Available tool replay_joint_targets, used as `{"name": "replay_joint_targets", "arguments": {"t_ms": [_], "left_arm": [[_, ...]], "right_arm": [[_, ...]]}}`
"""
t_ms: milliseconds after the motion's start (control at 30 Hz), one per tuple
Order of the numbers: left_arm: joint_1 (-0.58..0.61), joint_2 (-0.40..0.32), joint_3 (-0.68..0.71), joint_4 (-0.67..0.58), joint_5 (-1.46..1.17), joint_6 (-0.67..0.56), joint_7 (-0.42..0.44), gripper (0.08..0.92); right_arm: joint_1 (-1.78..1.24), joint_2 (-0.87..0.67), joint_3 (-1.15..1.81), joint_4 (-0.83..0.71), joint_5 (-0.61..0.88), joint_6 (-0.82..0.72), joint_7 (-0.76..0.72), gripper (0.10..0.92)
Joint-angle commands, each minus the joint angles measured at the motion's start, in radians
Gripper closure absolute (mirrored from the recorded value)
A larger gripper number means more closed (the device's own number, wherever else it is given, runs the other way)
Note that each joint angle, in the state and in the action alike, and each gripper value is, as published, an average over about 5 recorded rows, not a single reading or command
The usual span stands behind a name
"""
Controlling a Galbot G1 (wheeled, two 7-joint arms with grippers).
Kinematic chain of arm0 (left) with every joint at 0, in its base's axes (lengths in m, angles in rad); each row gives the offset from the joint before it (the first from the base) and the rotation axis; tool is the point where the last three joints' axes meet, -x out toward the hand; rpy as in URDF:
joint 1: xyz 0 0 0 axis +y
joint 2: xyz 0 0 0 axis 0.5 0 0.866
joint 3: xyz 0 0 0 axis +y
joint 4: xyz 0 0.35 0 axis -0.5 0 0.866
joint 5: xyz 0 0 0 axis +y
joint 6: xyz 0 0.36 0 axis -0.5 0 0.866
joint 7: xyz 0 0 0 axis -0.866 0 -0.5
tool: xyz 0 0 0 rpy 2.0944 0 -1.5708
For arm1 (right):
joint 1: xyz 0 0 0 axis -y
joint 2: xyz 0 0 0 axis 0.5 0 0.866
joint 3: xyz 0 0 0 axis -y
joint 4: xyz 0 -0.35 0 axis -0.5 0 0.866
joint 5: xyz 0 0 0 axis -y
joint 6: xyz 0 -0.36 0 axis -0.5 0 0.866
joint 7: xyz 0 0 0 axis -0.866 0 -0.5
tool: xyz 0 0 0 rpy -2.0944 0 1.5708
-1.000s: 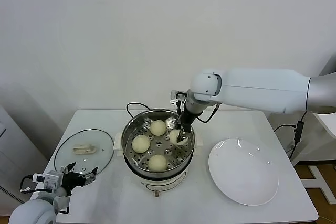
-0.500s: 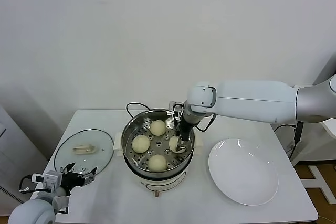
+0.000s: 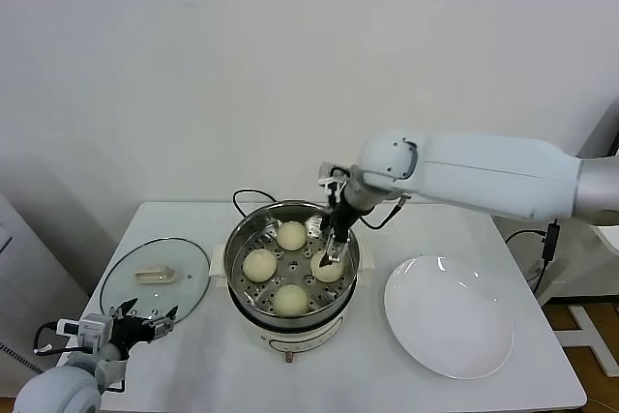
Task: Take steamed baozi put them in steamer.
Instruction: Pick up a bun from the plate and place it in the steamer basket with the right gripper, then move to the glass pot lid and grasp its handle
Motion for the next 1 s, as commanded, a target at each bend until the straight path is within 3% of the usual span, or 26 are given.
{"name": "replay_joint_targets", "arguments": {"t_ms": [33, 300, 533, 800, 1000], "left_arm": [[-0.005, -0.005, -0.01, -0.002, 0.0, 0.003, -0.004, 0.177], [-0.025, -0.027, -0.017, 0.0, -0.004, -0.001, -0.01, 0.177], [-0.016, -0.03, -0.02, -0.013, -0.011, -0.021, -0.009, 0.177], [0.032, -0.027, -0.036, -0.013, 0.093, -0.076, 0.001, 0.177], [0.054, -0.011, -0.024, 0.051, 0.476, -0.201, 0.029, 0.177]], "right_arm": [[-0.286, -0.312, 0.465, 0.004, 0.072, 0.131, 0.129, 0.203], [-0.723, -0.445, 0.93, 0.04, 0.071, 0.347, 0.315, 0.203], [-1.202, -0.436, 1.362, 0.095, 0.035, 0.516, 0.462, 0.203], [-1.593, -0.159, 1.762, 0.154, -0.157, 0.574, 0.552, 0.203], [-1.792, 0.025, 1.971, 0.164, -0.344, 0.574, 0.559, 0.203]]}}
